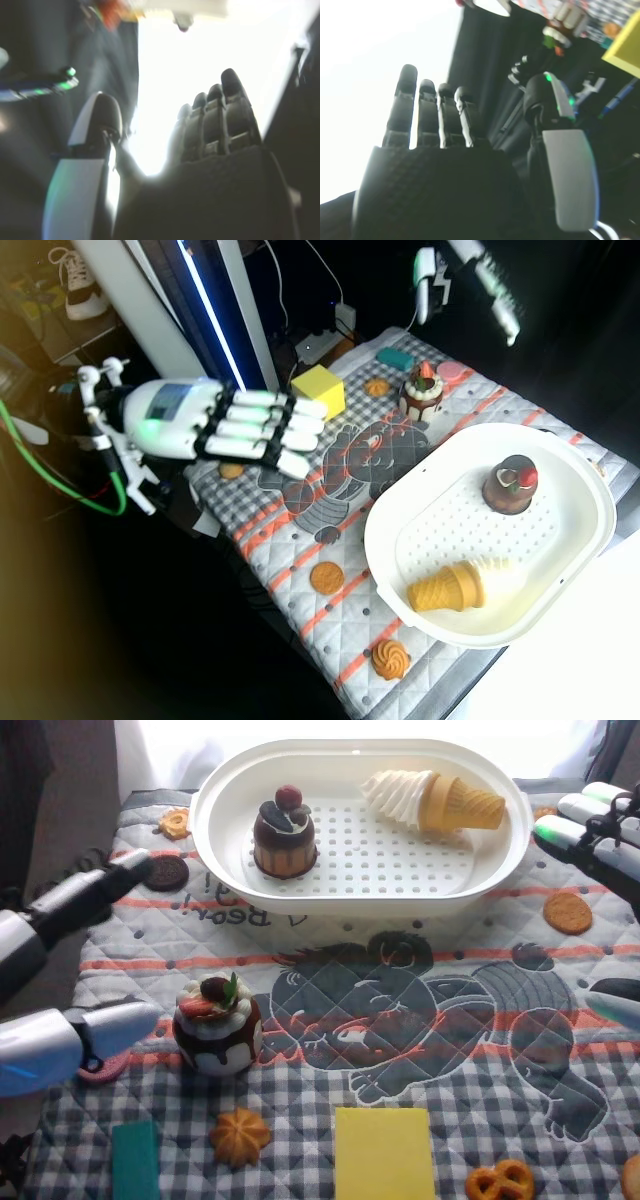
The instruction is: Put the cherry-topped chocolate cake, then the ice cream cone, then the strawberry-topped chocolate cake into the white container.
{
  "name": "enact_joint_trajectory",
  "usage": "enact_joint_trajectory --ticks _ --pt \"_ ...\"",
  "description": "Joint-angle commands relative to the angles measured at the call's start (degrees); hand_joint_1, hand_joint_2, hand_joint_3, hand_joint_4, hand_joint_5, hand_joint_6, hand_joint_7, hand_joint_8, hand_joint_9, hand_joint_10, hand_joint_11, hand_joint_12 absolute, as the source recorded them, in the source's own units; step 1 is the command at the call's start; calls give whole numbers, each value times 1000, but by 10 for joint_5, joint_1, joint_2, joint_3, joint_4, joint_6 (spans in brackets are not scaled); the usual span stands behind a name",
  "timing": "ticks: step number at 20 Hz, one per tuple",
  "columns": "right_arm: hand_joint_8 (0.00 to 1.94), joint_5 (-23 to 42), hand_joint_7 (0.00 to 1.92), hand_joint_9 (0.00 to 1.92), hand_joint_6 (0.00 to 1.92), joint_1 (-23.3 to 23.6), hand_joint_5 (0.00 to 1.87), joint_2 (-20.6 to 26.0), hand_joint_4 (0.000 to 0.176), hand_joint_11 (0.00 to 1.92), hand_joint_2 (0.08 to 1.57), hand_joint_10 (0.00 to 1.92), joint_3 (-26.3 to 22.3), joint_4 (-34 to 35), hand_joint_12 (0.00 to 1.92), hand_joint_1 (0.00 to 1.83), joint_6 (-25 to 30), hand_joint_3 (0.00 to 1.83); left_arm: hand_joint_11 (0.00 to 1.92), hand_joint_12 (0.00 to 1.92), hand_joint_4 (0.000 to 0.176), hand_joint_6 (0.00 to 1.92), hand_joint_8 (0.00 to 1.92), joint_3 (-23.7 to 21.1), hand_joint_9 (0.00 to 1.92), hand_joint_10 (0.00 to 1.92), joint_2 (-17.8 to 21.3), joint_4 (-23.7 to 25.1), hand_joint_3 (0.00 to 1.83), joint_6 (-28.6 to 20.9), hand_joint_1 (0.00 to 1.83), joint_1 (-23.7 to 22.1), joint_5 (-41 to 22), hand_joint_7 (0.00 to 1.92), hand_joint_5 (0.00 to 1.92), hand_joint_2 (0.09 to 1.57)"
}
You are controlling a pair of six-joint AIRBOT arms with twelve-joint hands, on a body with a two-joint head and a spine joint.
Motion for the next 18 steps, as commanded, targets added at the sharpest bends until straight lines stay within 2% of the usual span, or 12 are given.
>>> enact_joint_trajectory --ticks 1,3,4,5,6,7,10,11,12,13,14,18 --pt "0 78 0 35 0 2 0 0 0 0 1265 20 -1 0 757 537 2 0 0 616 85 0 0 9 44 6 -6 13 0 -3 676 -19 -18 4 0 1162" --pt "0 81 0 28 0 0 0 0 0 0 1256 19 -1 1 752 549 2 0 0 378 79 0 0 20 1 0 -14 32 0 -2 678 -44 29 0 0 1141" --pt "0 83 0 29 0 -2 0 -1 0 0 1254 20 -1 2 755 518 3 0 0 287 100 0 0 30 0 0 -24 47 0 -2 663 -65 64 0 0 1135" --pt "0 84 0 17 0 -3 0 -2 0 0 1248 16 -1 2 754 520 3 0 0 329 86 0 0 36 0 0 -31 56 0 -2 669 -77 88 0 0 1122" --pt "0 85 0 3 0 -4 0 -3 0 0 1253 2 -1 3 702 556 4 0 0 334 130 0 0 42 0 0 -38 61 0 -2 707 -85 107 0 0 1111" --pt "0 85 0 0 0 -5 0 -5 0 0 1255 0 0 4 691 564 4 0 0 413 144 0 0 48 0 0 -45 66 0 -2 710 -93 127 0 0 1101" --pt "0 85 0 24 0 -7 0 -5 0 0 1257 18 1 6 831 565 10 0 0 828 108 8 11 66 56 29 -65 74 0 -2 846 -109 172 53 31 1075" --pt "0 85 0 27 0 -8 0 -5 0 0 1256 21 1 7 851 562 10 0 0 1170 118 7 13 69 98 150 -70 75 1 -2 885 -112 180 151 87 1071" --pt "0 85 0 25 0 -9 0 -5 0 0 1252 30 1 7 884 571 11 0 0 1670 89 27 47 73 136 780 -75 76 3 -2 982 -115 187 290 195 1091" --pt "0 85 0 15 0 -10 0 -6 0 0 1256 31 2 9 887 592 11 0 228 1746 0 250 378 77 391 1118 -80 76 5 -2 1129 -118 192 609 502 1140" --pt "0 85 0 15 0 -11 0 -7 0 0 1261 36 2 10 884 611 12 2 413 1824 0 1047 1005 79 687 1398 -83 76 0 -2 1310 -120 194 842 683 1201" --pt "0 86 0 0 0 -15 0 -9 0 0 1271 75 3 13 831 628 13 5 495 1881 0 1316 1265 79 728 1531 -85 73 1 -2 1345 -125 169 817 715 1212"
